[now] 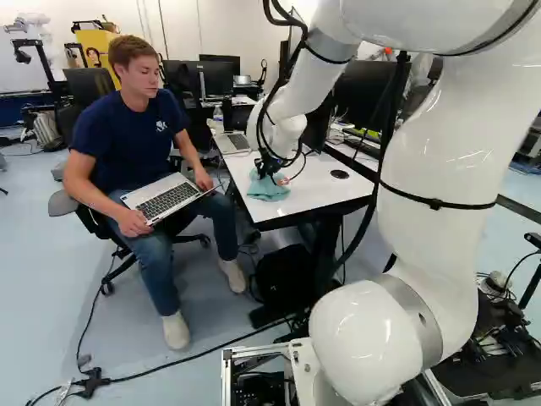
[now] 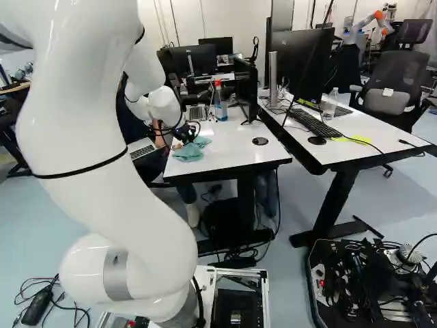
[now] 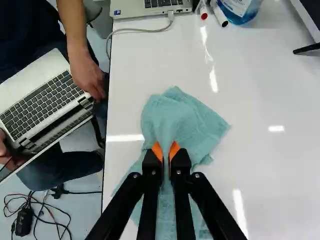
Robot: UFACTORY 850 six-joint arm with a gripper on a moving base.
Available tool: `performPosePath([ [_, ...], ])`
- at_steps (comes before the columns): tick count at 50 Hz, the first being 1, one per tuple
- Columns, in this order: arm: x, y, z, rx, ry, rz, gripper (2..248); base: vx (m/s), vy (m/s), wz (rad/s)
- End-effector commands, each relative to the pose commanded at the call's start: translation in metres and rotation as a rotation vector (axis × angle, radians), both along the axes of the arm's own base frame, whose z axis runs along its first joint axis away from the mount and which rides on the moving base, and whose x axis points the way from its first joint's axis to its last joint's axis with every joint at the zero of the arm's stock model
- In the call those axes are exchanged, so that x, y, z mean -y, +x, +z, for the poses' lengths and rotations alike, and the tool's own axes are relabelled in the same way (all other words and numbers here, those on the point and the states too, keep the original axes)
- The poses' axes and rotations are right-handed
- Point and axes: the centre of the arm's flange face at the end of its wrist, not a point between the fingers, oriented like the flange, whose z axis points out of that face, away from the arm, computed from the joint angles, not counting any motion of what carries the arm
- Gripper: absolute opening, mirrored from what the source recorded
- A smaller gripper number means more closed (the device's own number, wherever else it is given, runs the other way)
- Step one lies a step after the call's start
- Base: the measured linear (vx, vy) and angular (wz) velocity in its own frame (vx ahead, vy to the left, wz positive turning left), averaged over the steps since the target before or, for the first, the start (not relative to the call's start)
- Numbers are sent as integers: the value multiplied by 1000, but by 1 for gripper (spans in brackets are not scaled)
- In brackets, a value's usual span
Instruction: Clean the table with the green towel
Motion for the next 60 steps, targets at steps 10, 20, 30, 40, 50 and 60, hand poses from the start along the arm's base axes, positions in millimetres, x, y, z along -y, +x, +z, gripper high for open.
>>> performPosePath([
  [10, 0, 0, 0, -4, -1, 0, 35, 0, 0, 0],
  [20, 0, -1, -1, -16, -2, 0, 35, 0, 0, 0],
  [30, 0, -2, -2, -27, -4, 0, 35, 0, 0, 0],
  [40, 0, -2, -2, -29, -4, 1, 35, 0, 0, 0],
  [50, -6, 4, -2, -26, -4, 10, 35, 0, 0, 0],
  [60, -20, 11, -2, -23, -4, 34, 35, 0, 0, 0],
])
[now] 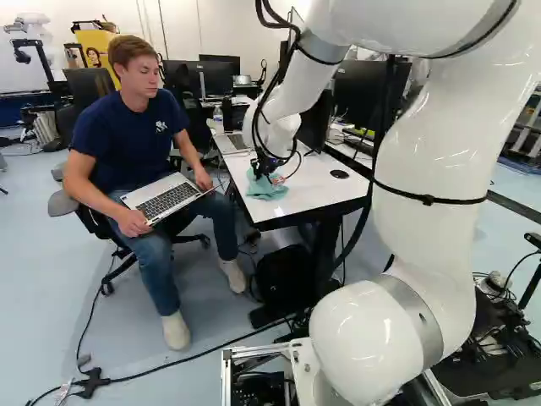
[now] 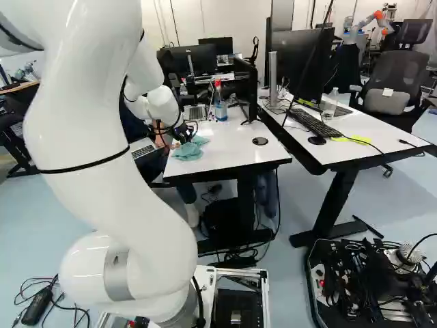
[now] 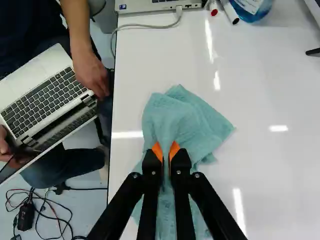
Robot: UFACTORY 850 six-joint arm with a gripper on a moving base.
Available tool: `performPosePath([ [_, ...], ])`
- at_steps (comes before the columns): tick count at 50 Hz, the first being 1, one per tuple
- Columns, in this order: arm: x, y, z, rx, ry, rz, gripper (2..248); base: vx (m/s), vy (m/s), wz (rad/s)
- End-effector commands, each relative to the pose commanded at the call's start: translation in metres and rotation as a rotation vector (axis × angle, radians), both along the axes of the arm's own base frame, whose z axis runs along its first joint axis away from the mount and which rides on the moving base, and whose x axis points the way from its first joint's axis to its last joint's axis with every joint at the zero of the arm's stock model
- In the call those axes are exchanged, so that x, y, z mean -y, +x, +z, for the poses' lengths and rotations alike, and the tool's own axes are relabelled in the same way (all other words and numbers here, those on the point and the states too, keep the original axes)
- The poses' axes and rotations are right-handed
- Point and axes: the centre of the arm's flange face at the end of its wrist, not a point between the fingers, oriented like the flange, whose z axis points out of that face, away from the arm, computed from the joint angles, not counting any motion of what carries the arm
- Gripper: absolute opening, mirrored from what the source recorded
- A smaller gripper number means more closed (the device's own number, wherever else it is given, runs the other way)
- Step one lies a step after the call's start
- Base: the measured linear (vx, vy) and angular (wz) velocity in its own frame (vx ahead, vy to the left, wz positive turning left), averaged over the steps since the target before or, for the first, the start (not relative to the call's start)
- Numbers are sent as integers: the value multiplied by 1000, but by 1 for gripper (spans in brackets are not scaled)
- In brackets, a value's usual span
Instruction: Clean the table with the green towel
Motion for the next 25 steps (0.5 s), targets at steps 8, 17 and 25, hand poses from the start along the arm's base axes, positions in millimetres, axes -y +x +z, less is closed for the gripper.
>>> performPosePath([
  [8, -6, -10, 0, -3, -1, 16, 35, 0, 0, 0],
  [17, -7, -27, 0, -8, -2, 26, 35, 0, 0, 0],
  [25, -3, -42, 1, -13, -3, 25, 35, 0, 0, 0],
])
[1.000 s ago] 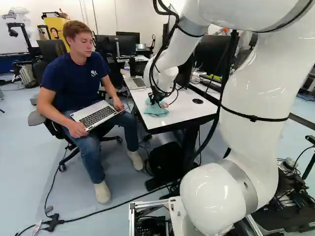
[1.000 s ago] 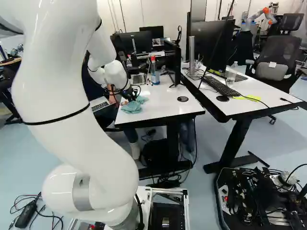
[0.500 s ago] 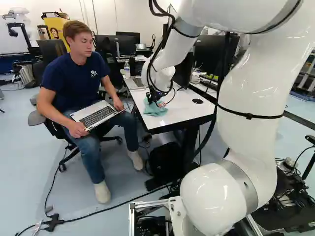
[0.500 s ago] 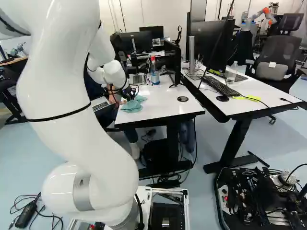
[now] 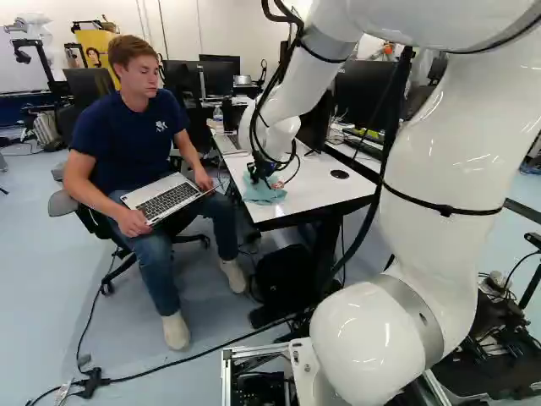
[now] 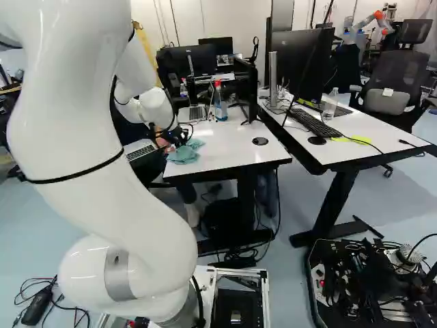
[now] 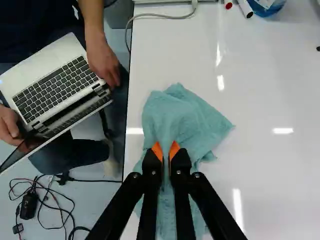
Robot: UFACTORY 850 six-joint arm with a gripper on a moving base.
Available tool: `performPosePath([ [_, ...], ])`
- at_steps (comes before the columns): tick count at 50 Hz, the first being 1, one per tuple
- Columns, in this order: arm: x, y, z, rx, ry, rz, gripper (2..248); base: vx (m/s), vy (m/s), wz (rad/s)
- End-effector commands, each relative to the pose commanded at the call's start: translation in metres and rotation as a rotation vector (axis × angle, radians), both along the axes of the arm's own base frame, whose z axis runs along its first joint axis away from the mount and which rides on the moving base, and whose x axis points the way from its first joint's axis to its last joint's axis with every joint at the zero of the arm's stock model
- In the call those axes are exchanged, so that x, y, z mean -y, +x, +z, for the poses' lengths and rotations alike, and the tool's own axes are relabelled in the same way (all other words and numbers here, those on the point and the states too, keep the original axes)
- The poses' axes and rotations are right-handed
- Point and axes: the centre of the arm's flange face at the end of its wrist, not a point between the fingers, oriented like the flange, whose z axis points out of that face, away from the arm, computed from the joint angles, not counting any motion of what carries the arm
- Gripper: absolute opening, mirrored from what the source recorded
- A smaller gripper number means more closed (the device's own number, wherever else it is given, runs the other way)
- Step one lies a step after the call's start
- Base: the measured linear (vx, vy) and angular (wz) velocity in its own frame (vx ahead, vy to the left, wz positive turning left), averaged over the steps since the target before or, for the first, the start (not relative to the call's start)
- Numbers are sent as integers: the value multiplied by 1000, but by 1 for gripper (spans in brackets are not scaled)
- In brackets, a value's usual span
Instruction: Clean the table with the green towel
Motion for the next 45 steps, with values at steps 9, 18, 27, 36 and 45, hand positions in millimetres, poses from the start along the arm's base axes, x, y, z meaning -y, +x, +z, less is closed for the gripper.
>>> performPosePath([
  [9, 11, -15, 0, -4, -1, -15, 35, 0, 0, 0],
  [18, 25, -27, 0, -6, -1, -40, 35, 0, 0, 0],
  [27, 39, -32, 0, -7, -1, -72, 35, 0, 0, 0],
  [36, 54, -29, 0, -7, -1, -106, 35, 0, 0, 0],
  [45, 68, -19, 0, -6, -1, -140, 35, 0, 0, 0],
])
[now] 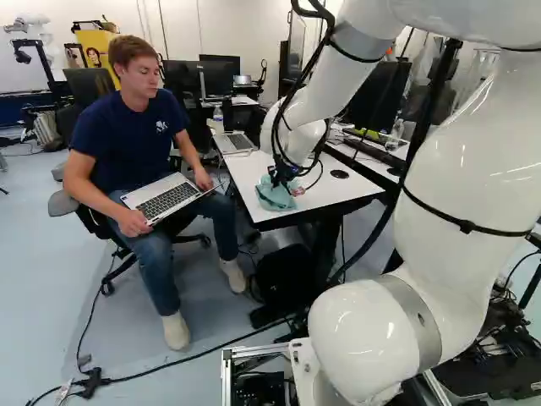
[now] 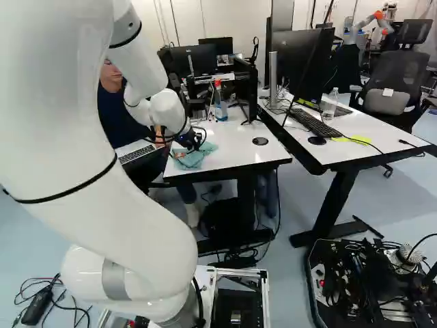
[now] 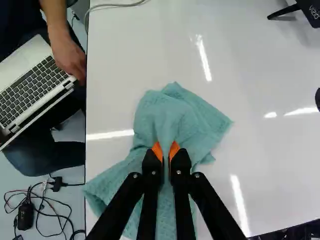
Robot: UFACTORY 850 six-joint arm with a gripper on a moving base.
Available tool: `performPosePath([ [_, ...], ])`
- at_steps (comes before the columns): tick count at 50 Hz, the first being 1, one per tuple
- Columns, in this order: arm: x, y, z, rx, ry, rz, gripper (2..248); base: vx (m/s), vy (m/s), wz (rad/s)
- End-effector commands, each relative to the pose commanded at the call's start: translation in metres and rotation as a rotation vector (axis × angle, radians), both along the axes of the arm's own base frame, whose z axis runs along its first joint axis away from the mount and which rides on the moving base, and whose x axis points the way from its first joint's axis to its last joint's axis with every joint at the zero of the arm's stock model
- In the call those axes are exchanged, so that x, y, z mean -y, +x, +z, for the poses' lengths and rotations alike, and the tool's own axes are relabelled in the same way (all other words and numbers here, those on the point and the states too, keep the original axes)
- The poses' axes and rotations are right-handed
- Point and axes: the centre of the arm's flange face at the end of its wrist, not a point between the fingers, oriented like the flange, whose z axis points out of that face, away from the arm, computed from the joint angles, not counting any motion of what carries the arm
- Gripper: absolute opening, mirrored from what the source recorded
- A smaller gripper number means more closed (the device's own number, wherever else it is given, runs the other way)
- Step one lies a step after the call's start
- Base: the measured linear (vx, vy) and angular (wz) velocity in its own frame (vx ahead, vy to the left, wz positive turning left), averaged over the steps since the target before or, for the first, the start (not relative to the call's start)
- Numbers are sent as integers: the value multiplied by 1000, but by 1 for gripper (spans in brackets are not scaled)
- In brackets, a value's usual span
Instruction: Clean the table with the green towel
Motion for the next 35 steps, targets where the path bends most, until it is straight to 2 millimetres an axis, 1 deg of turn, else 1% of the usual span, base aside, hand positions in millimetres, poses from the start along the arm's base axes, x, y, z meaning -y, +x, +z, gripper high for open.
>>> performPosePath([
  [7, 6, 12, 0, 2, 0, -15, 35, 0, 0, 0],
  [15, 4, 28, 0, 5, 0, -13, 35, 0, 0, 0],
  [26, -8, 48, 0, 11, 1, 7, 35, 0, 0, 0],
  [35, -22, 58, 0, 15, 2, 34, 35, 0, 0, 0],
])
